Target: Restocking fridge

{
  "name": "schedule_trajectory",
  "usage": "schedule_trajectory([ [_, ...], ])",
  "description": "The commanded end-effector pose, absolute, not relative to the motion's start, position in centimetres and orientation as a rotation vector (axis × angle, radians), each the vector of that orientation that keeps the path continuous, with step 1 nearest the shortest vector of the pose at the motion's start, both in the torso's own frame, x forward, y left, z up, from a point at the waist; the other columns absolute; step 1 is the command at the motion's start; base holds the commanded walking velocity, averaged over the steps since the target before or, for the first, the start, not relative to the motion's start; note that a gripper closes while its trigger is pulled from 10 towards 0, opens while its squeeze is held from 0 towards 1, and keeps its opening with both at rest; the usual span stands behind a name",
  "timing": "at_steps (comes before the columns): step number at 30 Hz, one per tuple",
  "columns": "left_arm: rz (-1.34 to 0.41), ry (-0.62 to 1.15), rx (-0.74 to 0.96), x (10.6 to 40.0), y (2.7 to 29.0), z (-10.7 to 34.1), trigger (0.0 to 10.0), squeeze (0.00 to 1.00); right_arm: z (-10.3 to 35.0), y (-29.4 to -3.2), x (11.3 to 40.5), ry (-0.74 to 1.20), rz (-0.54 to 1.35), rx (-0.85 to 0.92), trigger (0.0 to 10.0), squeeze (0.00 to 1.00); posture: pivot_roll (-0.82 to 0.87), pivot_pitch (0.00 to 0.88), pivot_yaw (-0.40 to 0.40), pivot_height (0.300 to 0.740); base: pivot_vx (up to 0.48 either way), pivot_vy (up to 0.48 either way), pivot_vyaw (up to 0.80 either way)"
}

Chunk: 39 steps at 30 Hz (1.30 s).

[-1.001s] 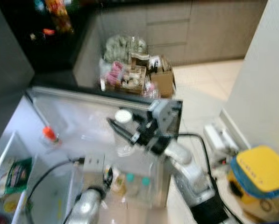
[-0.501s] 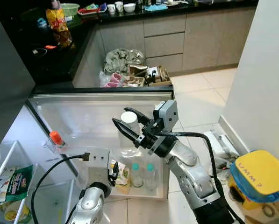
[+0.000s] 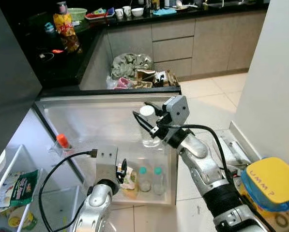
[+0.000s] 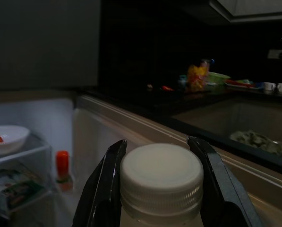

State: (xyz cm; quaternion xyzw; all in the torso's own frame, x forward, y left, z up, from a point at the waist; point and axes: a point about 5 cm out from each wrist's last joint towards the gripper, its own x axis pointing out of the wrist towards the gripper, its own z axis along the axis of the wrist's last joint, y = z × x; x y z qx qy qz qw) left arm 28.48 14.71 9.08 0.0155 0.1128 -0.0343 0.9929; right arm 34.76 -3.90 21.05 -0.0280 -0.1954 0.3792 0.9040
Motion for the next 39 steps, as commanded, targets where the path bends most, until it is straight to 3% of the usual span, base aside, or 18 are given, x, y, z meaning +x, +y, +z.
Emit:
schedule_trajectory([
  [1,-0.049,0.239,0.041,28.5,15.4,9.0,10.0,0.0,21.6,-3.9,35.4,-0.433,0.78,-0.075,10.0,0.0,0.05,0.086,0.114,0.74,0.0,0.0,0.0],
  [26,0.045,0.272,0.099,24.7,19.1,10.0,10.0,0.0,23.6,-6.0,38.9,-0.4,0.74,-0.013,10.0,0.0,0.23,0.257,0.116,0.74,0.0,0.0,0.0],
  [39,0.056,0.29,0.108,24.2,19.7,10.2,10.0,0.0,21.6,-6.5,38.6,-0.37,0.71,-0.078,10.0,0.0,0.21,0.26,0.118,0.74,0.0,0.0,0.0],
])
